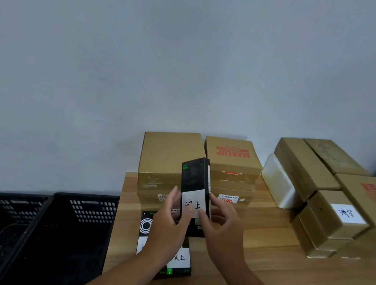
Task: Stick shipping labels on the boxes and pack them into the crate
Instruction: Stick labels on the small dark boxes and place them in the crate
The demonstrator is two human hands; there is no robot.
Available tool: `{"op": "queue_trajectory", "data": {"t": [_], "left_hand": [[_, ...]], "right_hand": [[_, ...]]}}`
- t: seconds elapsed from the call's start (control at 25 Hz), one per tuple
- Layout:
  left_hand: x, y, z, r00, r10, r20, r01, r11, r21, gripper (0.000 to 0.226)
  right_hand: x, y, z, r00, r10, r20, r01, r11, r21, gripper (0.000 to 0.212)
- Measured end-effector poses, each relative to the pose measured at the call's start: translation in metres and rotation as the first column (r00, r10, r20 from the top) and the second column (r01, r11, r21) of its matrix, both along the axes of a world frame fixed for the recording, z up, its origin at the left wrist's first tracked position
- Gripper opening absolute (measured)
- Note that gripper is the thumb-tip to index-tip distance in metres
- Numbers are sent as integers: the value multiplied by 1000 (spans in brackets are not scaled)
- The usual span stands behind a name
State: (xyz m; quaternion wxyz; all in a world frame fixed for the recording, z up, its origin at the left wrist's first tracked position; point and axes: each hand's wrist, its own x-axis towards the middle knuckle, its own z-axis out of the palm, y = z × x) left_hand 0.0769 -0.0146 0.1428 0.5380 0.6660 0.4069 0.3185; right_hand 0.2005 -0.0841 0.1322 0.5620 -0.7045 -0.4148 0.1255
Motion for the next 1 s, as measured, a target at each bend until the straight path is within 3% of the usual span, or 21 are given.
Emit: {"op": "queue_trajectory", "data": {"t": [0.12,0.28,0.36,0.44,0.52,0.6,0.8,1.0], "left_hand": [[2,-2,6,992,-45,116,60,989,-135,57],[3,2,9,986,31,161,20,951,-308,17],[0,5,10,986,54,159,-1,949,-316,18],[-4,6,12,978,85,189,-18,943,-332,26],[-10,6,14,975,116,190,-49,944,-326,28],[-18,5,14,975,143,172,-85,949,-302,31],[-60,5,-3,949,276,152,-237,943,-232,33],[-161,4,-30,885,466,10,-459,875,-154,36]], "right_hand": [[-16,-1,6,977,57,207,-63,998,25,51],[-28,-7,-3,957,87,276,-104,993,48,41],[-24,-5,-3,978,-5,209,-1,1000,28,38],[-17,-2,0,996,-81,28,81,997,-18,39],[-15,1,0,979,-26,-203,22,999,-24,34],[-17,3,-2,941,49,-336,-51,999,3,28],[-48,14,-14,874,153,-461,-164,986,17,27],[-135,38,-37,863,274,-423,-336,939,-77,29]]}}
